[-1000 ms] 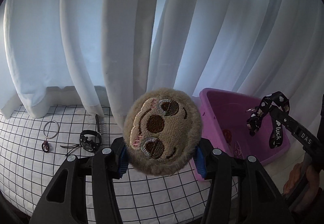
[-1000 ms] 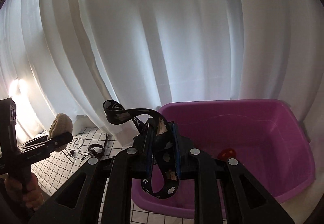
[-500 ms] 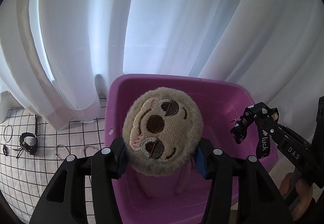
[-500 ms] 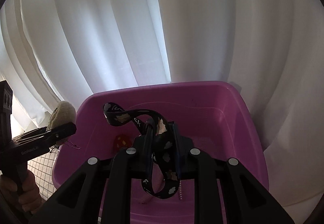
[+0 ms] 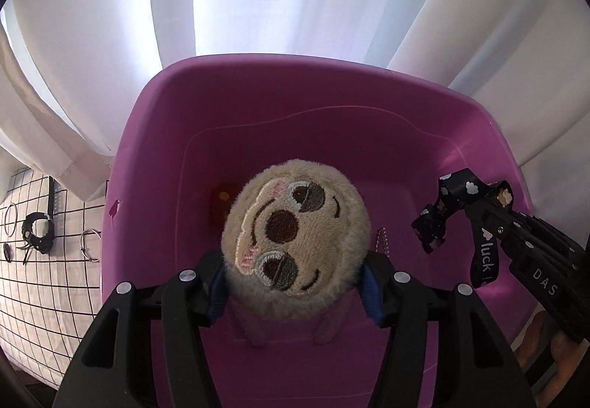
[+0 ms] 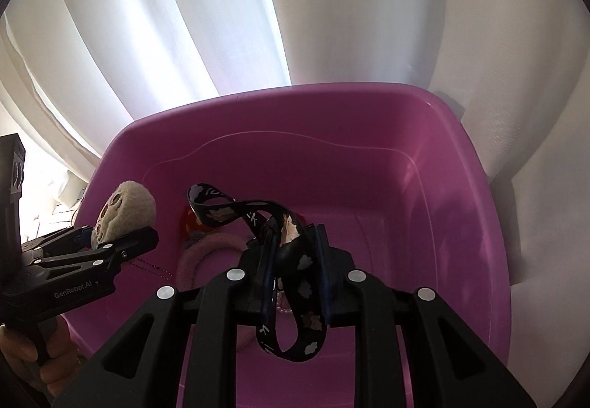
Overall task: Organize jewelry
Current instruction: 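Carry the sloth plush and black strap over the pink tub with both tools, then open both tools to drop the plush and strap, then withdraw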
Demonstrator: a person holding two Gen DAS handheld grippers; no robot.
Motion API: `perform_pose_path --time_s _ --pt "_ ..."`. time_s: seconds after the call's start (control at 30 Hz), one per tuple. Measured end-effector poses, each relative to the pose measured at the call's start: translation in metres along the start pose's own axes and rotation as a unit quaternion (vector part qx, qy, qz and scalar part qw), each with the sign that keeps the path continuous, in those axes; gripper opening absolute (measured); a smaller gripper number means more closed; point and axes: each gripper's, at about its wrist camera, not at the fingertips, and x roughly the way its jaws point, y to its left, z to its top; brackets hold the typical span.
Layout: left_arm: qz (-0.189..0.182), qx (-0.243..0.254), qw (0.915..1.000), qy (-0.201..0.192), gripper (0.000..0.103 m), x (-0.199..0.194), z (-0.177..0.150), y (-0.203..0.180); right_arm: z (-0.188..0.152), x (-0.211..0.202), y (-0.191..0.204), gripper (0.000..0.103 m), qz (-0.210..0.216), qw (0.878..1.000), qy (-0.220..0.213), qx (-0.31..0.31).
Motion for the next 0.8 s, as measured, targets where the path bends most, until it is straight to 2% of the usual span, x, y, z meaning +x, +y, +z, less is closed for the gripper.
perform_pose_path --time_s 0.03,0.07,0.1,0.17,0.33,0.6,0.8 --pt "-0.001 -0.003 1.0000 0.006 0.059 0.001 0.001 -0.001 0.000 0.000 0.000 0.032 -0.002 1.000 0.002 -0.002" --pt "-0.005 -0.006 0.9999 0.010 0.062 0.001 0.002 -0.002 0.001 0.001 0.000 0.048 -0.004 1.000 0.003 -0.003" --pt "-0.014 -0.005 0.9998 0.014 0.068 0.000 0.004 -0.005 0.002 0.000 -0.001 0.059 -0.007 1.000 0.001 -0.003" --pt "-0.022 0.005 0.9997 0.013 0.078 0.001 0.005 -0.008 0.003 -0.004 0.000 0.061 -0.007 1.000 -0.003 -0.005" --pt "-0.004 0.022 0.9997 -0.001 0.095 -0.003 0.004 -0.016 0.007 -0.005 0.000 0.062 -0.004 1.000 -0.008 -0.012" --pt "-0.002 -0.001 1.0000 0.009 0.096 -0.003 0.008 -0.009 0.004 -0.013 -0.002 0.065 0.002 1.000 -0.013 -0.010" --pt "0.005 0.018 0.9997 -0.016 0.096 -0.020 0.004 -0.014 0.002 -0.020 0.001 0.067 0.011 1.000 -0.024 -0.013"
